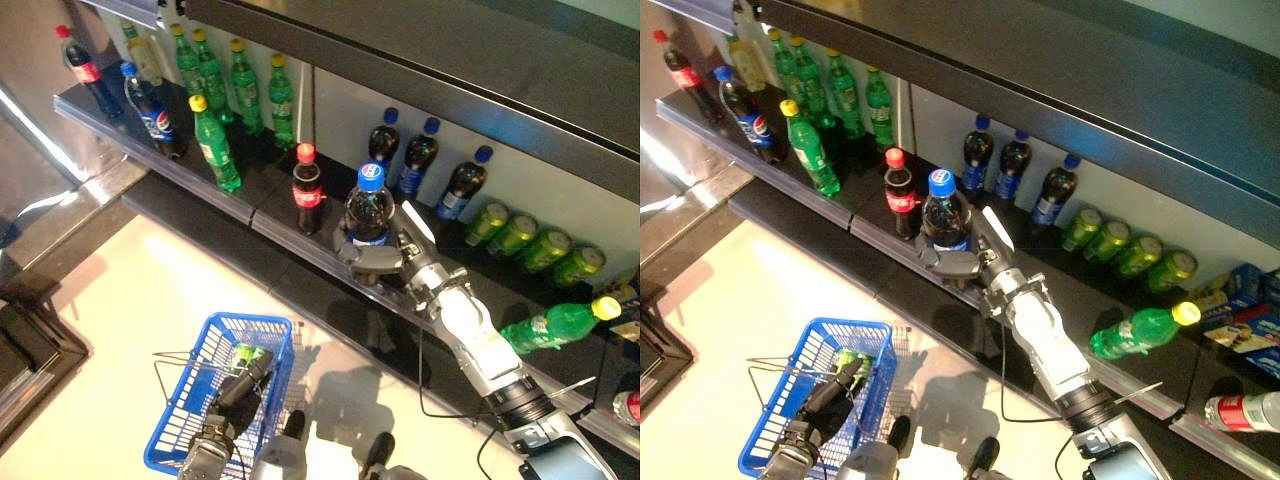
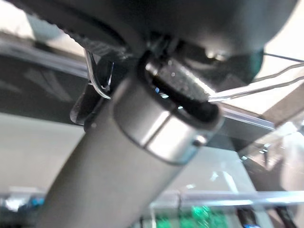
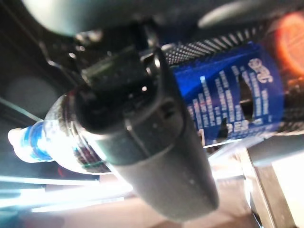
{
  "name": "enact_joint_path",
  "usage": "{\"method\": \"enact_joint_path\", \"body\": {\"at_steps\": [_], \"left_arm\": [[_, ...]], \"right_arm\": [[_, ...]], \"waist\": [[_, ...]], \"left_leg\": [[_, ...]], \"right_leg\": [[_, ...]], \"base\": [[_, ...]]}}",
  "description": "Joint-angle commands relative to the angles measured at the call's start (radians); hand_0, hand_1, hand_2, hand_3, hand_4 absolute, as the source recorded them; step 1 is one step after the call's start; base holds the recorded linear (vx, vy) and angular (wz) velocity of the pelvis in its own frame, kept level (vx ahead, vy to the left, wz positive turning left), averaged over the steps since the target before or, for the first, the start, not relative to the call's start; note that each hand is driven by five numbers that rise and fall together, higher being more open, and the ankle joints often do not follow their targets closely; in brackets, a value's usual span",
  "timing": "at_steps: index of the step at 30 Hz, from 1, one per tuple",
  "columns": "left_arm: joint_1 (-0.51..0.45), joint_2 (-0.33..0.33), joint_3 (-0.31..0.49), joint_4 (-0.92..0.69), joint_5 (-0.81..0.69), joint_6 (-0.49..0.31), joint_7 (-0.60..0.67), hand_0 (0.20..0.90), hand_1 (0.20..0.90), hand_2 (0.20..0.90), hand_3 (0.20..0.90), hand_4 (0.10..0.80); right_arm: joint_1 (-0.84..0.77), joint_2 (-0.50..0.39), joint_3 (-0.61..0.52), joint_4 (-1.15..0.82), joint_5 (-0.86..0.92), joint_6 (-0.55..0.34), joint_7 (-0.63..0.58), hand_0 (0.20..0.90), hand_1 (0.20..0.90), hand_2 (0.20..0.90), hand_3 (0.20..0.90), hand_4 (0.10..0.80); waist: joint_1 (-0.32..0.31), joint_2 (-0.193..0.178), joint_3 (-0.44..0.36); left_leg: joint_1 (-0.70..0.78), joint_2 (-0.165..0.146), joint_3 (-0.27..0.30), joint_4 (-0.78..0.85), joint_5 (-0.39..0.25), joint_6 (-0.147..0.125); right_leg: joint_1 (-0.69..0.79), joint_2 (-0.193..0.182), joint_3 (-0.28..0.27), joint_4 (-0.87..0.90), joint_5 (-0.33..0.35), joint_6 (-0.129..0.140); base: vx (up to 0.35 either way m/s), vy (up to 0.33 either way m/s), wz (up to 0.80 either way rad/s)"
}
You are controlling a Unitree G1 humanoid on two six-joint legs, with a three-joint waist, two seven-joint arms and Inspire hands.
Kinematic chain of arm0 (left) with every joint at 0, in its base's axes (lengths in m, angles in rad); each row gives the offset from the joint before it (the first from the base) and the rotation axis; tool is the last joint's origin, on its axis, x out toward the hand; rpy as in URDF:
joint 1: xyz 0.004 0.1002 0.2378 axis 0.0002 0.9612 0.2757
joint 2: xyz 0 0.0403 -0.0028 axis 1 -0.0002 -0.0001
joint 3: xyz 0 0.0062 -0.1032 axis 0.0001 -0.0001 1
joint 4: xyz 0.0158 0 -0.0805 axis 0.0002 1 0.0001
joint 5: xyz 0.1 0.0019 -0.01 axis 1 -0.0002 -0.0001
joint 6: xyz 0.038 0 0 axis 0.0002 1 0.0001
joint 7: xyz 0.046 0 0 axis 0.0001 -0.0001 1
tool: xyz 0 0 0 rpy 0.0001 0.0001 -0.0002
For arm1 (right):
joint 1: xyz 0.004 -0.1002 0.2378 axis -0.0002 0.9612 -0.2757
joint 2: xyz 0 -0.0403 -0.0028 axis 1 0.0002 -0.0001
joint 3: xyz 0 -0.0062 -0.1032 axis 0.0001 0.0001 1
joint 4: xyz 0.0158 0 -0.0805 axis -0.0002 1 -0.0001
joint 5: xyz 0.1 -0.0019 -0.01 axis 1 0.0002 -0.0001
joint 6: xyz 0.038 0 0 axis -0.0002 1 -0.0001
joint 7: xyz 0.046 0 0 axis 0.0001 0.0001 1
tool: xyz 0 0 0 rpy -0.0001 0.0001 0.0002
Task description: Pick up the drink and place into the basket.
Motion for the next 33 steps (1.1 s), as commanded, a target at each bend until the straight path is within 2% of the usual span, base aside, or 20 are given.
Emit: {"method": "enact_joint_path", "body": {"at_steps": [1,18,33], "left_arm": [[-0.080,0.006,-0.081,-0.231,-0.116,-0.069,-0.216,0.300,0.300,0.300,0.200,0.100],[-0.117,0.083,-0.199,-0.690,-0.070,0.006,-0.154,0.300,0.300,0.300,0.200,0.100],[-0.153,0.115,-0.258,-0.914,-0.072,0.114,-0.220,0.300,0.300,0.300,0.200,0.100]], "right_arm": [[-0.125,0.058,0.007,-0.115,0.034,-0.129,-0.041,0.300,0.300,0.300,0.200,0.100],[-0.129,0.055,0.063,-0.071,0.000,-0.131,-0.102,0.300,0.300,0.300,0.200,0.100],[-0.168,0.051,0.093,-0.038,-0.048,-0.113,-0.120,0.300,0.300,0.300,0.200,0.100]], "waist": [[0.014,-0.017,-0.210],[0.073,-0.030,-0.212],[0.099,-0.032,-0.224]], "left_leg": [[-0.055,0.008,-0.015,-0.004,0.036,-0.010],[-0.076,-0.012,-0.080,-0.004,0.054,-0.007],[-0.084,-0.017,-0.102,-0.004,0.059,-0.009]], "right_leg": [[0.086,-0.029,-0.028,0.003,-0.042,0.017],[0.104,-0.025,-0.068,0.010,-0.049,0.020],[0.105,-0.025,-0.087,0.020,-0.056,0.021]], "base": [[0.008,-0.001,0.12],[0.011,-0.001,0.17],[0.004,0.003,0.04]]}}
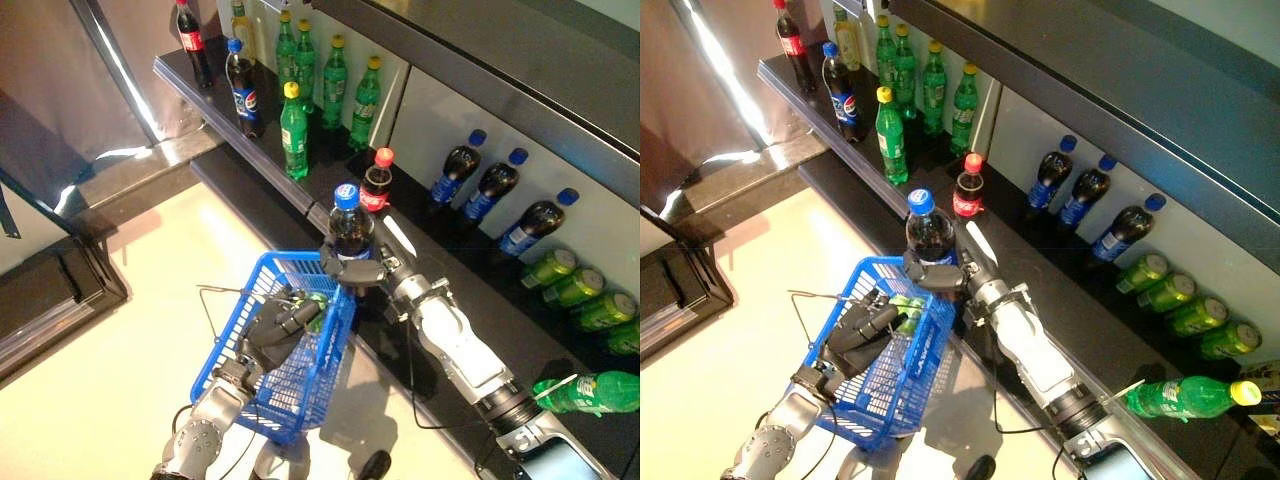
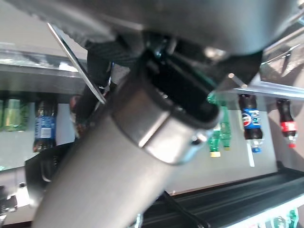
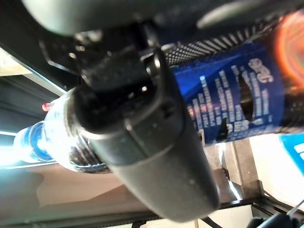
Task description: Pick up the drink and place into the basket.
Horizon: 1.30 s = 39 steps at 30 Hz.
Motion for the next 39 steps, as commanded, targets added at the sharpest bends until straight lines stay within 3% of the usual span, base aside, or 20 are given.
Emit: {"method": "enact_joint_path", "body": {"at_steps": [1,17,39], "left_arm": [[-0.148,-0.016,-0.073,-0.317,-0.026,-0.048,-0.228,0.300,0.300,0.300,0.200,0.100],[-0.173,0.004,-0.122,-0.401,-0.009,-0.010,-0.293,0.300,0.300,0.300,0.200,0.100],[-0.234,0.054,-0.209,-0.529,0.033,0.068,-0.451,0.300,0.300,0.300,0.200,0.100]], "right_arm": [[-0.170,0.033,0.019,-0.057,-0.002,-0.130,-0.038,0.300,0.300,0.300,0.200,0.100],[-0.198,0.020,0.056,-0.056,-0.007,-0.095,0.008,0.300,0.300,0.300,0.200,0.100],[-0.344,-0.067,0.208,0.217,-0.312,0.057,0.023,0.300,0.300,0.300,0.200,0.100]], "waist": [[0.015,-0.015,-0.216],[0.014,-0.018,-0.225],[0.065,-0.034,-0.217]], "left_leg": [[-0.049,-0.004,0.019,-0.009,0.045,-0.001],[-0.053,-0.008,0.021,-0.009,0.046,0.000],[-0.051,-0.018,-0.027,-0.009,0.050,-0.005]], "right_leg": [[0.072,-0.017,-0.032,0.020,-0.024,0.001],[0.063,-0.017,-0.027,0.025,-0.023,0.004],[0.082,-0.013,-0.065,0.028,-0.030,0.004]], "base": [[0.000,0.000,0.00],[0.000,0.000,0.00],[0.003,-0.004,0.07]]}}
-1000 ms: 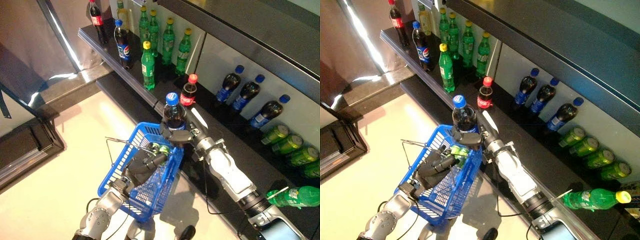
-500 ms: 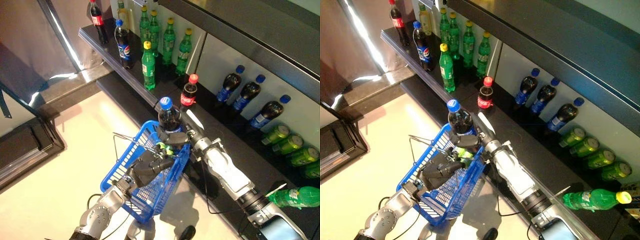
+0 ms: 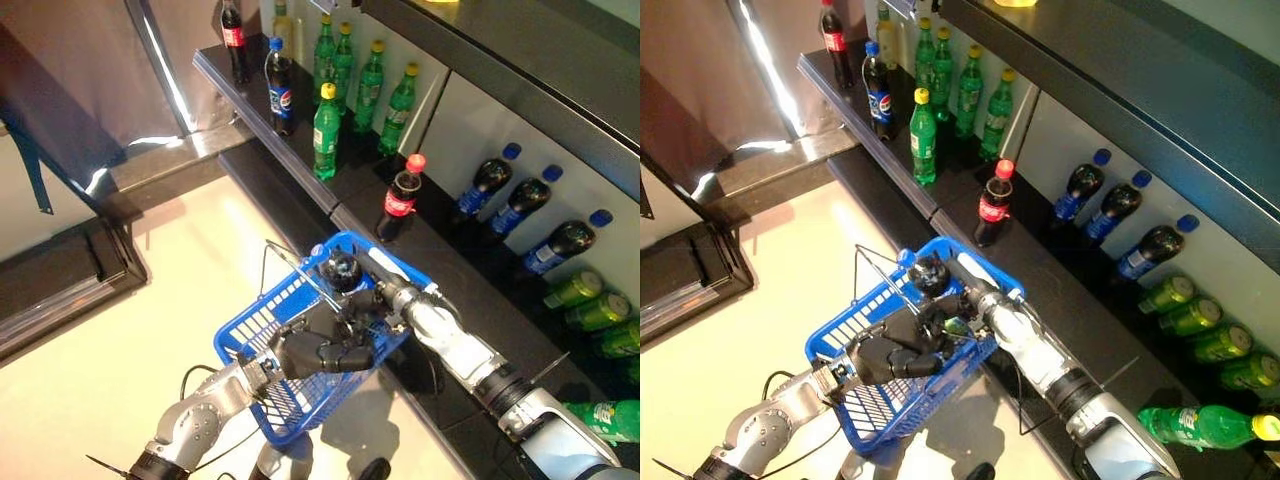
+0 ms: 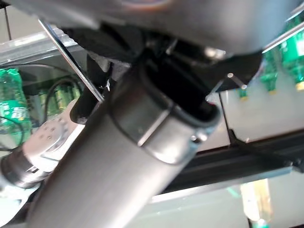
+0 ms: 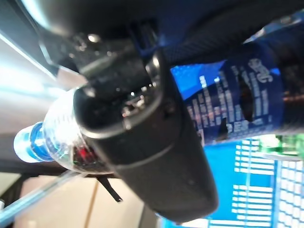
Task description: Pick up the drink and place into the basket.
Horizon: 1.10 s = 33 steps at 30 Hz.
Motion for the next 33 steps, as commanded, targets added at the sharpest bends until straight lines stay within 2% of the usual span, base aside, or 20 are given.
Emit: {"method": "enact_joint_path", "body": {"at_steps": [1,8,16,29,30,33], "left_arm": [[-0.158,-0.092,-0.081,-0.319,-0.120,-0.108,-0.268,0.300,0.300,0.300,0.200,0.100],[-0.179,-0.062,-0.112,-0.352,-0.139,-0.107,-0.313,0.300,0.300,0.300,0.200,0.100],[-0.199,-0.030,-0.135,-0.383,-0.142,-0.115,-0.343,0.300,0.300,0.300,0.200,0.100],[-0.204,0.002,-0.114,-0.386,-0.128,-0.147,-0.343,0.300,0.300,0.300,0.200,0.100],[-0.203,0.006,-0.109,-0.386,-0.124,-0.149,-0.342,0.300,0.300,0.300,0.200,0.100],[-0.195,0.024,-0.089,-0.394,-0.123,-0.155,-0.359,0.300,0.300,0.300,0.200,0.100]], "right_arm": [[-0.223,-0.024,0.047,-0.049,-0.063,-0.096,-0.013,0.300,0.300,0.300,0.200,0.100],[-0.295,-0.079,0.113,-0.033,-0.152,-0.078,0.062,0.300,0.300,0.300,0.200,0.100],[-0.352,-0.118,0.178,-0.025,-0.174,-0.086,0.145,0.300,0.300,0.300,0.200,0.100],[-0.362,-0.079,0.210,-0.020,-0.188,-0.094,0.171,0.300,0.300,0.300,0.200,0.100],[-0.362,-0.075,0.213,-0.018,-0.186,-0.096,0.173,0.300,0.300,0.300,0.200,0.100],[-0.360,-0.064,0.220,-0.012,-0.192,-0.094,0.179,0.300,0.300,0.300,0.200,0.100]], "waist": [[0.013,-0.027,-0.216],[0.022,-0.037,-0.213],[0.033,-0.046,-0.218],[0.067,-0.048,-0.216],[0.071,-0.052,-0.218],[0.093,-0.047,-0.218]], "left_leg": [[-0.035,-0.002,0.029,-0.028,0.049,-0.004],[-0.037,-0.006,0.018,-0.028,0.052,-0.004],[-0.035,-0.012,0.004,-0.028,0.054,-0.006],[-0.037,-0.021,-0.027,-0.028,0.057,-0.007],[-0.025,-0.013,-0.029,-0.028,0.031,-0.015],[-0.027,-0.015,-0.048,-0.028,0.034,-0.017]], "right_leg": [[0.058,-0.012,-0.015,0.029,-0.019,-0.004],[0.058,-0.010,-0.021,0.032,-0.021,-0.004],[0.063,-0.007,-0.027,0.033,-0.023,-0.004],[0.072,-0.003,-0.045,0.039,-0.032,-0.008],[0.083,0.006,-0.030,0.037,-0.057,-0.006],[0.088,0.010,-0.042,0.049,-0.069,-0.013]], "base": [[0.002,0.005,0.07],[-0.001,-0.001,0.01],[0.005,-0.002,0.04],[0.001,-0.013,0.03],[0.062,-0.102,0.18],[-0.004,-0.056,0.26]]}}
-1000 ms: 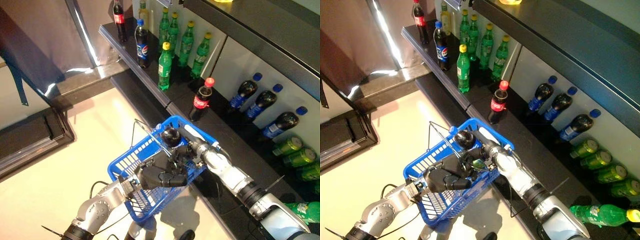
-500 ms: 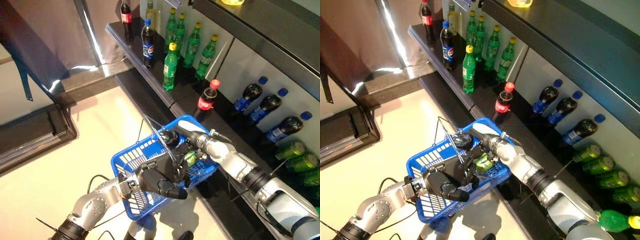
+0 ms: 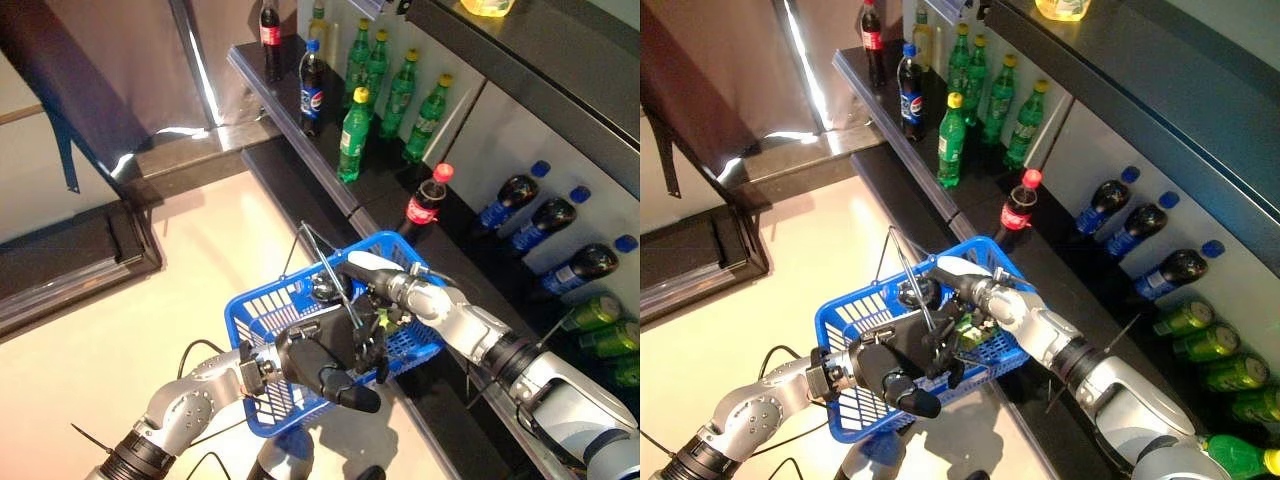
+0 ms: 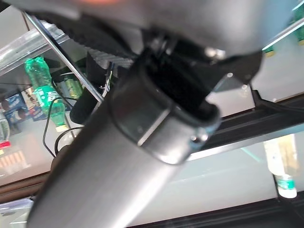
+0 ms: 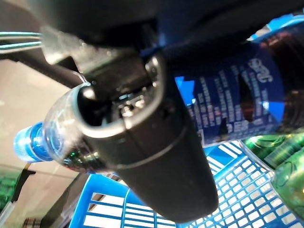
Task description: Pick up the drink and place into the basket.
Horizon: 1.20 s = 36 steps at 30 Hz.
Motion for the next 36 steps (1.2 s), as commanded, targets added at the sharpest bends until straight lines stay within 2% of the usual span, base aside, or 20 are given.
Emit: {"method": "enact_joint_path", "body": {"at_steps": [1,7,16,25,36], "left_arm": [[-0.114,-0.091,-0.007,-0.309,-0.125,-0.179,-0.253,0.300,0.300,0.300,0.200,0.100],[-0.113,-0.065,0.008,-0.324,-0.115,-0.187,-0.280,0.300,0.300,0.300,0.200,0.100],[-0.105,-0.036,0.034,-0.345,-0.114,-0.217,-0.271,0.300,0.300,0.300,0.200,0.100],[-0.100,-0.022,0.061,-0.360,-0.123,-0.211,-0.273,0.300,0.300,0.300,0.200,0.100],[-0.091,-0.025,0.071,-0.371,-0.114,-0.216,-0.282,0.300,0.300,0.300,0.200,0.100]], "right_arm": [[-0.168,0.041,0.038,-0.022,-0.006,-0.094,-0.041,0.300,0.300,0.300,0.200,0.100],[-0.165,0.052,0.050,-0.021,0.000,-0.088,-0.039,0.300,0.300,0.300,0.200,0.100],[-0.149,0.058,0.065,-0.031,-0.001,-0.120,-0.025,0.300,0.300,0.300,0.200,0.100],[-0.154,0.084,0.078,-0.024,0.003,-0.133,-0.005,0.300,0.300,0.300,0.200,0.100],[-0.138,0.127,0.106,-0.022,0.011,-0.160,0.026,0.300,0.300,0.300,0.200,0.100]], "waist": [[0.039,-0.030,-0.215],[0.065,-0.028,-0.218],[0.088,-0.026,-0.220],[0.119,-0.034,-0.223],[0.128,-0.035,-0.229]], "left_leg": [[-0.017,-0.005,0.010,-0.037,0.034,-0.014],[-0.021,-0.010,-0.025,-0.037,0.042,-0.018],[-0.025,-0.012,-0.048,-0.034,0.048,-0.020],[-0.025,-0.016,-0.077,-0.032,0.049,-0.023],[-0.027,-0.020,-0.084,-0.031,0.050,-0.024]], "right_leg": [[0.061,0.009,0.005,0.053,-0.053,-0.021],[0.069,0.014,-0.017,0.066,-0.066,-0.029],[0.072,0.013,-0.036,0.091,-0.085,-0.036],[0.080,0.014,-0.051,0.105,-0.098,-0.041],[0.082,0.012,-0.052,0.104,-0.095,-0.040]], "base": [[-0.041,-0.035,0.25],[-0.016,-0.024,0.22],[-0.015,0.003,0.13],[0.005,-0.004,0.07],[0.001,0.002,0.03]]}}
